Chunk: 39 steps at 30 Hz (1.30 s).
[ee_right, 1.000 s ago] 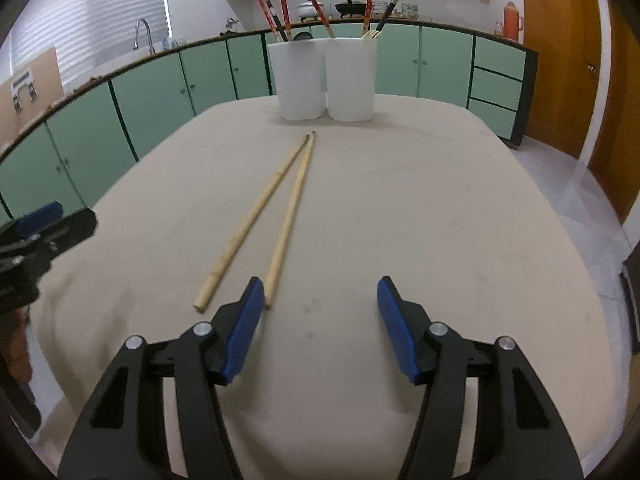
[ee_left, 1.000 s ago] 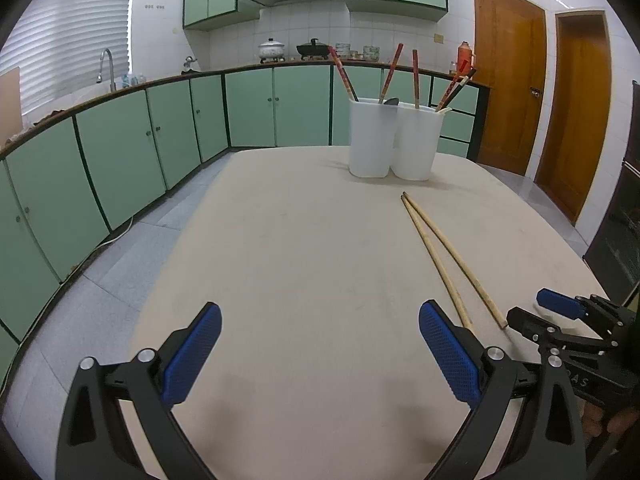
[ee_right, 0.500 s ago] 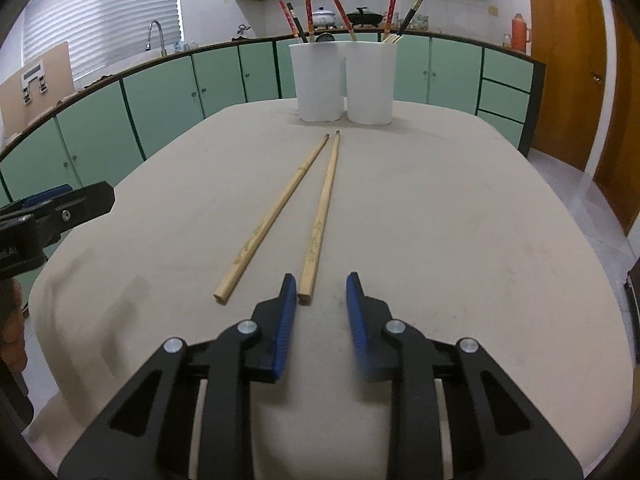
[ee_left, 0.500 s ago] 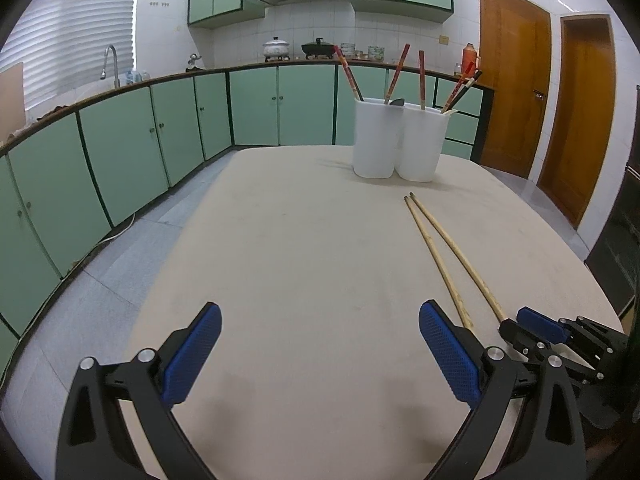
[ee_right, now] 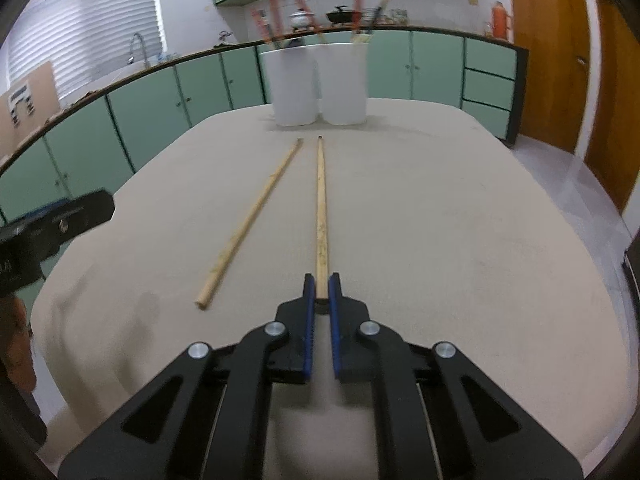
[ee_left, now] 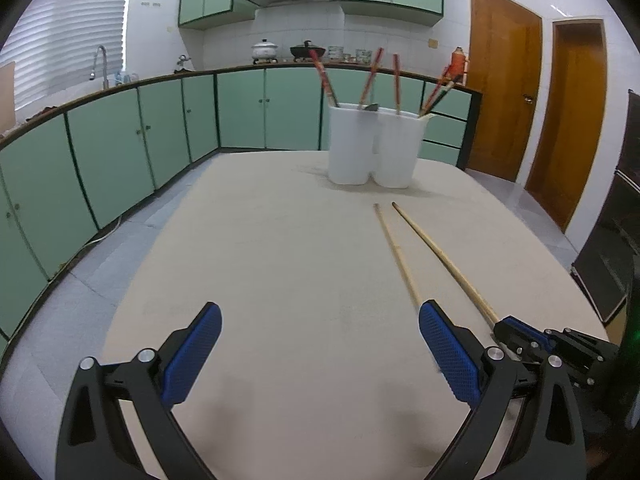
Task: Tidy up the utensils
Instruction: 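Grasp a wooden chopstick with the right tool while the left tool grasps the other, then lift both wooden chopsticks and carry them above the white holder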
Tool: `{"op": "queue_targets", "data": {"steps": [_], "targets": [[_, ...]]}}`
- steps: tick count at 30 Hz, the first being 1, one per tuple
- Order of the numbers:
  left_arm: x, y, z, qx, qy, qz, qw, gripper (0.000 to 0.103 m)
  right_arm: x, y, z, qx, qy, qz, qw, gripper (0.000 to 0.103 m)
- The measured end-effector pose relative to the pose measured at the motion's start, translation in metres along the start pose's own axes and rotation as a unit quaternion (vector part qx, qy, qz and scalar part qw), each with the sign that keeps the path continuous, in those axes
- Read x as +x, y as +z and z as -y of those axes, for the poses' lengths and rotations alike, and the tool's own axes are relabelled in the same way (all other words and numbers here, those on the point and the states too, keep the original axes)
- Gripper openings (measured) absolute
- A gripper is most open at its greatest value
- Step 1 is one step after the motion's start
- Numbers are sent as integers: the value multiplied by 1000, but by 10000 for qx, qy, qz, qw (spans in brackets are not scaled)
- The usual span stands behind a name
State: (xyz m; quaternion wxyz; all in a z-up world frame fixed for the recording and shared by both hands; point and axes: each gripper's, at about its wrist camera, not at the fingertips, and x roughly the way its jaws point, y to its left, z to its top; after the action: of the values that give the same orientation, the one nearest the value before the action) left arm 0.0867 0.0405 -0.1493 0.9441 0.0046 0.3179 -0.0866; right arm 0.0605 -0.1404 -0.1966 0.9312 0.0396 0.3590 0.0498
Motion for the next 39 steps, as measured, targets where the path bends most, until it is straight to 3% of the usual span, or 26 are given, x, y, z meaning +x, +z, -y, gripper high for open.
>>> {"op": "queue_targets", "data": {"steps": [12,19,27,31,35,39], "targets": [[28,-14,47,150,-188,-312,9992,93,-23,8,46,452,-77,235,9987,6],[41,-22,58,187,-200,-537,9982,75,-25,9,56,539,-106,283,9981,6],[46,-25,66,164,-124,-560,9982,67,-26,9,59,531,-99,332,9980,6],[46,-28,66,143,-89,-511,9986,56,-26,7,60,570,-102,313,9978,6],[44,-30,66,82,-42,-471,9988,37,-26,7,61,594,-102,306,9977,6],[44,-31,71,186,-37,-467,9987,24,-25,8,62,636,-95,282,9975,6]]}}
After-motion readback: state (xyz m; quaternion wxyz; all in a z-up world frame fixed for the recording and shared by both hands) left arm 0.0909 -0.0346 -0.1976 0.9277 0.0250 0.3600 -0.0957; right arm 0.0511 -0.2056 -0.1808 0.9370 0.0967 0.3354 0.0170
